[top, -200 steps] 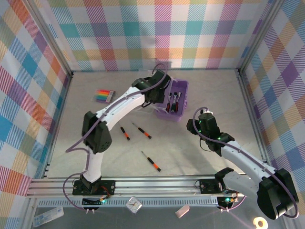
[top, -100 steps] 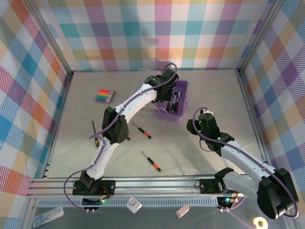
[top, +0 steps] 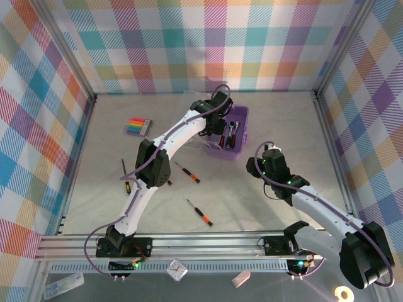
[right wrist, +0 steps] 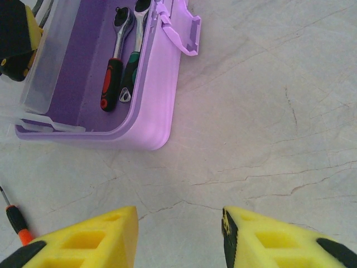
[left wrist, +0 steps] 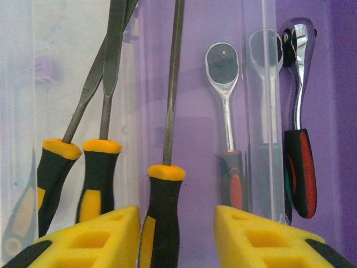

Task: Pack the tool kit

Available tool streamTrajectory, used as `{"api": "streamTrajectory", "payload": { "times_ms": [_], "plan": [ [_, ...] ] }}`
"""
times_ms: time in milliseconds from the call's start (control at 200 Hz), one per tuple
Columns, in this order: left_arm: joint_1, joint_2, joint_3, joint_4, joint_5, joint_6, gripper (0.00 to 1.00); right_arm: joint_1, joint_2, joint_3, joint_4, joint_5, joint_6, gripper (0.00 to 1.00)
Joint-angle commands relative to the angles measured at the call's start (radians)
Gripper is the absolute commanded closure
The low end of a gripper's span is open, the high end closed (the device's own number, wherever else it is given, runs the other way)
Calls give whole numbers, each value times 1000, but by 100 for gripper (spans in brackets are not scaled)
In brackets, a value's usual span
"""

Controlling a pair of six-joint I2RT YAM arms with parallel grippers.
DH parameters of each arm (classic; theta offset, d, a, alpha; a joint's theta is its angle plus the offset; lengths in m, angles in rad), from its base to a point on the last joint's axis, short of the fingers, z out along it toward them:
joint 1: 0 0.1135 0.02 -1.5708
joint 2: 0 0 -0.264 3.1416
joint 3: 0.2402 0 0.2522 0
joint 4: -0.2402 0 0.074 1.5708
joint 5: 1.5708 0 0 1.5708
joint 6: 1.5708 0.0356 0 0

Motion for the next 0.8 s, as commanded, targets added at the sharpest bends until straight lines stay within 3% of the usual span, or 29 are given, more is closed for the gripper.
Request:
{"api": "streamTrajectory", "payload": {
  "times_ms": [0, 155, 280, 390, 500, 630, 800],
  "plan": [
    [8, -41, 20, -21, 31, 4, 55, 0, 8, -3, 21, -14, 6, 55],
    [7, -121, 14, -26, 44, 10, 54, 0, 8, -3, 25, -25, 4, 55],
    [6, -273, -83, 23, 73, 4, 53, 0, -1, -1, 21, -29, 2, 55],
    [8, -479, -302, 114, 17, -12, 49, 0, -5, -5, 23, -29, 2, 55],
    [34, -745, -650, 228, -80, -87, 41, 0, 3, -1, 22, -43, 2, 55],
    [181, -1039, -1081, 277, -114, -253, 37, -1, 10, 5, 24, -66, 5, 54],
    [498, -1277, -1518, 254, -98, -424, 33, 0, 24, 6, 34, -82, 12, 53]
  ]
}}
